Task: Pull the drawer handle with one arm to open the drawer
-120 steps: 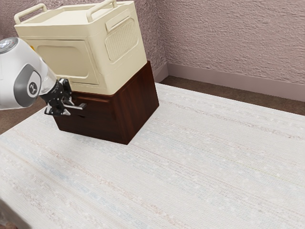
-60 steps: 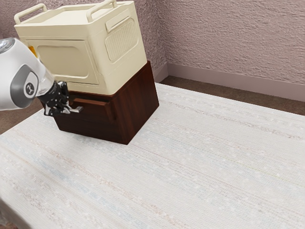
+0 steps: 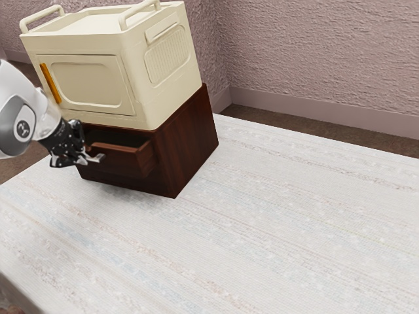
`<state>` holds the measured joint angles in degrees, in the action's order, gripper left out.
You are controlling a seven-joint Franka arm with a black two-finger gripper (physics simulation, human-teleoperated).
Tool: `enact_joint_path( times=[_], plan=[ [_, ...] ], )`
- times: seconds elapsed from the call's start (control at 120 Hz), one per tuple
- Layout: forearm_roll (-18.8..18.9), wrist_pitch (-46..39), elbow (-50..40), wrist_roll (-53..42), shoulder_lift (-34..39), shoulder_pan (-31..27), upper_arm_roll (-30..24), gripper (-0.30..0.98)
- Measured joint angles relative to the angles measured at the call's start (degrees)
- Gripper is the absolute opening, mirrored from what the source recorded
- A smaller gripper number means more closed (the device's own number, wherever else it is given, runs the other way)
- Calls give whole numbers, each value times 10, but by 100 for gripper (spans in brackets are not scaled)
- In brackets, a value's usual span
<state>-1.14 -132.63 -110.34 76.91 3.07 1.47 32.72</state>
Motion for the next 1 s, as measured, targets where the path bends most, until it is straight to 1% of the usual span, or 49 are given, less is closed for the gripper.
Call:
enact_joint_path(
  times=[0.55,1.0],
  plan=[
    [21,-2,-59,1,66,2,2,-10],
    [35,-3,-98,2,111,5,14,-10]
  ],
)
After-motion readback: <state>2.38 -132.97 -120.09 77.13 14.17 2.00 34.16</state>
